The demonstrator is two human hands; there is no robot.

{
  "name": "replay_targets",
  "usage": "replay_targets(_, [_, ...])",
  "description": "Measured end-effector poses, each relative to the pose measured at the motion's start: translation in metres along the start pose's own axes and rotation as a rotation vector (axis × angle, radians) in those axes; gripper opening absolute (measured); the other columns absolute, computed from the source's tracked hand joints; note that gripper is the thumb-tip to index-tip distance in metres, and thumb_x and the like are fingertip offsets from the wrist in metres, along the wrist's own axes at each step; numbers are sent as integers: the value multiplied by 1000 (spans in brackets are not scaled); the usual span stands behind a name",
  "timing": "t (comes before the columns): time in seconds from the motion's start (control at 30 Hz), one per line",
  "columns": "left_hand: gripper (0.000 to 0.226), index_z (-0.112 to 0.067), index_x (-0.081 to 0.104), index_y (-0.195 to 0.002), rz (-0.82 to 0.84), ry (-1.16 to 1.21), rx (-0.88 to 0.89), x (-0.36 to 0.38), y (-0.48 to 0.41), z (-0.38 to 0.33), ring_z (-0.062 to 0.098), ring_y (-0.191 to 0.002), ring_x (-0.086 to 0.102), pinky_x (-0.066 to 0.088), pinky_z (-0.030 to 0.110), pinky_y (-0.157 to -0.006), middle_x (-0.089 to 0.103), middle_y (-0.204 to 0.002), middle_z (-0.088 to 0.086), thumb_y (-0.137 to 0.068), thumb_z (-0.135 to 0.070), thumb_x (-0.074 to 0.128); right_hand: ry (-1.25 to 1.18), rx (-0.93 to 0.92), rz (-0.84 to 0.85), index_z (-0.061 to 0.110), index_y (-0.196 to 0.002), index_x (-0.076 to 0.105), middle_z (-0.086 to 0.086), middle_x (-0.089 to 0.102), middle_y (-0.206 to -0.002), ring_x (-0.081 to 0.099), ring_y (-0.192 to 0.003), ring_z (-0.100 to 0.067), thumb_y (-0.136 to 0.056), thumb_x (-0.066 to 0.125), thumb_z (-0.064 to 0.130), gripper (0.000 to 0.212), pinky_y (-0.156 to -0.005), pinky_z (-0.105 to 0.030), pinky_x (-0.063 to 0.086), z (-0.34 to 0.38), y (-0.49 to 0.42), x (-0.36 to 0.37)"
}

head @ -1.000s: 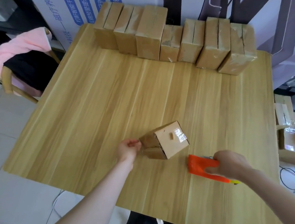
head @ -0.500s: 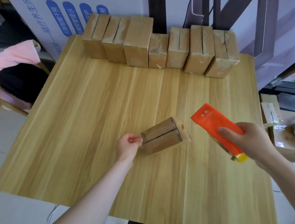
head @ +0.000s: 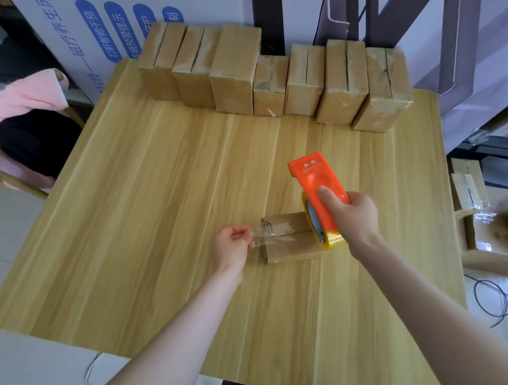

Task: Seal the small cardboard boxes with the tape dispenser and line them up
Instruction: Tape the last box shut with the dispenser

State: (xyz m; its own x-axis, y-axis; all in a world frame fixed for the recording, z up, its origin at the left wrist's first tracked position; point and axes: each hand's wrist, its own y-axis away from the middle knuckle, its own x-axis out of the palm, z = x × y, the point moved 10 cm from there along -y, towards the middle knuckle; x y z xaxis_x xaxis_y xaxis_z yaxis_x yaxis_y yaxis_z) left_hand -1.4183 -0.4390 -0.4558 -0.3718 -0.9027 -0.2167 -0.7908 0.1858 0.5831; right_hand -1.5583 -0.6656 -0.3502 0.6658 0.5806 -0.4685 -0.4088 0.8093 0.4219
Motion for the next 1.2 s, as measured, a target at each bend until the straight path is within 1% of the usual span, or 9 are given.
replay_targets(0.3, [18, -16, 68, -78, -173, 54, -44, 15, 1, 20, 17, -76, 64, 45, 22, -69, 69, -78, -1, -83, 1, 64, 83, -25, 16, 8, -79, 64, -2, 64, -69, 61, -62, -17, -84, 63, 50, 42, -57, -29, 48, 3, -5, 6])
replay_targets(0.37, [12, -9, 69, -95, -176, -14, -42, 17, 3, 22, 15, -83, 63, 42, 19, -74, 70, -93, 1, -86, -4, 63, 74, -32, 16, 9, -81, 65, -2, 64, -70, 61, -62, -16, -84, 63, 49, 41, -55, -28, 47, 3, -6, 6])
replay_targets(0.47, [43, -5, 50, -136, -192, -131, -74, 4, -1, 35, 23, -121, 55, 37, 22, -97, 59, -131, 4, -95, -14, 56, 61, -31, 25, 9, -82, 64, -2, 64, -70, 61, -61, -15, -84, 64, 48, 40, -55, -27, 47, 4, -6, 7])
replay_targets(0.53, [44, -8, 42, -142, -220, -100, 8, 3, 1, 27, 24, -128, 50, 36, 30, -107, 53, -139, 8, -100, -17, 46, 53, -29, 22, 9, -80, 64, -3, 64, -70, 60, -59, -15, -84, 64, 47, 39, -54, -27, 47, 3, -7, 7])
replay_targets(0.77, [66, -19, 2, -154, 124, -278, 377, 73, 30, 0, 15, -141, 29, 28, 20, -108, 23, -157, 2, -101, -25, 41, 48, -52, 14, 8, -75, 63, -5, 65, -70, 60, -62, -19, -84, 64, 47, 40, -58, -32, 48, 3, -6, 10])
replay_targets(0.9, [73, -16, -8, -152, 237, -247, 295, 74, 25, 1, 13, -141, 27, 22, 8, -100, 20, -158, 2, -101, -22, 43, 23, -72, 49, 7, -76, 64, -3, 63, -67, 58, -59, -16, -86, 64, 45, 40, -55, -27, 46, 6, 0, 10])
replay_targets(1.0, [80, -9, -10, -152, 218, -295, 140, 69, 23, 3, 21, -140, 32, 26, 20, -106, 26, -157, 8, -99, -23, 49, -201, -33, -26, 13, -71, 62, 0, 60, -63, 55, -55, -10, -88, 64, 39, 31, -47, -17, 44, -3, 5, -20])
replay_targets(1.1, [74, -10, 5, -153, -3, -589, 482, 53, 36, -43, 22, -148, 11, 17, 36, -120, 15, -160, 9, -97, -17, 53, -436, 37, -198, 14, -74, 63, -6, 64, -74, 60, -66, -18, -87, 64, 43, 31, -65, -29, 50, -28, 11, -72])
replay_targets(1.2, [60, -16, 22, -152, 113, -861, 939, 95, 65, -79, 20, -149, 5, 8, 44, -121, 15, -160, 3, -98, -18, 49, -464, 75, -255, 11, -79, 65, -15, 66, -83, 62, -77, -27, -84, 66, 48, 37, -77, -41, 51, -54, 22, -103])
